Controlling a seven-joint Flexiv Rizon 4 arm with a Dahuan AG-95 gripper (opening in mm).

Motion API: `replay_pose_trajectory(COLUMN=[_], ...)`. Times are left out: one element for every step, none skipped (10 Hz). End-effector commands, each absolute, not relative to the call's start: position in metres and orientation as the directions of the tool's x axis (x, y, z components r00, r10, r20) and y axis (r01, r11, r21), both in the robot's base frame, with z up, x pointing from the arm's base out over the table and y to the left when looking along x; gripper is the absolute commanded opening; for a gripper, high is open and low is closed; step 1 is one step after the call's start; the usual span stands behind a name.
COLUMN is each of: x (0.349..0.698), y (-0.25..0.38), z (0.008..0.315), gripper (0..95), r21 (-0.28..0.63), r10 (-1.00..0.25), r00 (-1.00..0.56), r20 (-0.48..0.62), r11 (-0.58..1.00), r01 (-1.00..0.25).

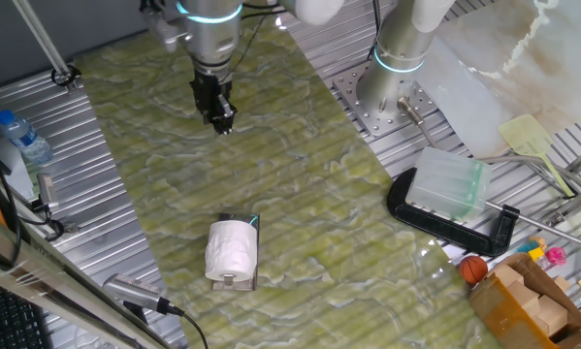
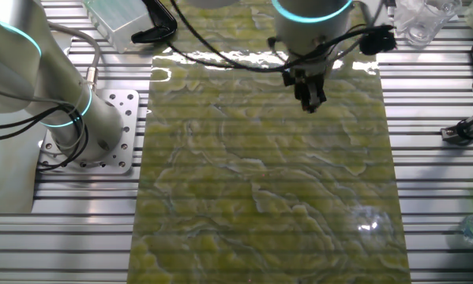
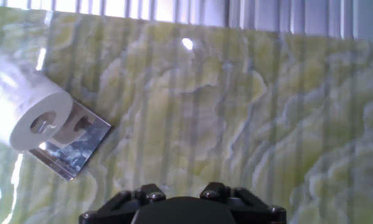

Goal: Take the roll of paper down from the shelf

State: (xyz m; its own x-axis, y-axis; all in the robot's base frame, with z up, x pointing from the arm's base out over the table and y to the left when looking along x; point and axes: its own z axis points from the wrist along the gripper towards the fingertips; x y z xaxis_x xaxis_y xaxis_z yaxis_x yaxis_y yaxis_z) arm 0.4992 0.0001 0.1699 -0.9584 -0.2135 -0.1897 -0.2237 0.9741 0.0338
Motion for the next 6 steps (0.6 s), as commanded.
replay_pose_trajectory(x=[0.5008, 0.5008, 0.5008, 0.5008, 0.5008, 0.5007], y=[0.0002, 0.0002, 0.0002, 0.0002, 0.0002, 0.0004], z=[0.1696, 0.1696, 0.1697, 0.1698, 0.1698, 0.1703], gripper=[0.0, 0.0, 0.0, 0.0, 0.0, 0.0], r21=[0.047, 0.049, 0.041, 0.021, 0.018, 0.011], r10=[-0.144, -0.093, -0.063, -0.050, -0.050, -0.041], r00=[-0.972, -0.980, -0.984, -0.986, -0.986, -0.988], r20=[-0.183, -0.179, -0.167, -0.160, -0.158, -0.152], r11=[0.987, 0.994, 0.997, 0.998, 0.998, 0.999], r01=[-0.155, -0.103, -0.071, -0.054, -0.053, -0.044])
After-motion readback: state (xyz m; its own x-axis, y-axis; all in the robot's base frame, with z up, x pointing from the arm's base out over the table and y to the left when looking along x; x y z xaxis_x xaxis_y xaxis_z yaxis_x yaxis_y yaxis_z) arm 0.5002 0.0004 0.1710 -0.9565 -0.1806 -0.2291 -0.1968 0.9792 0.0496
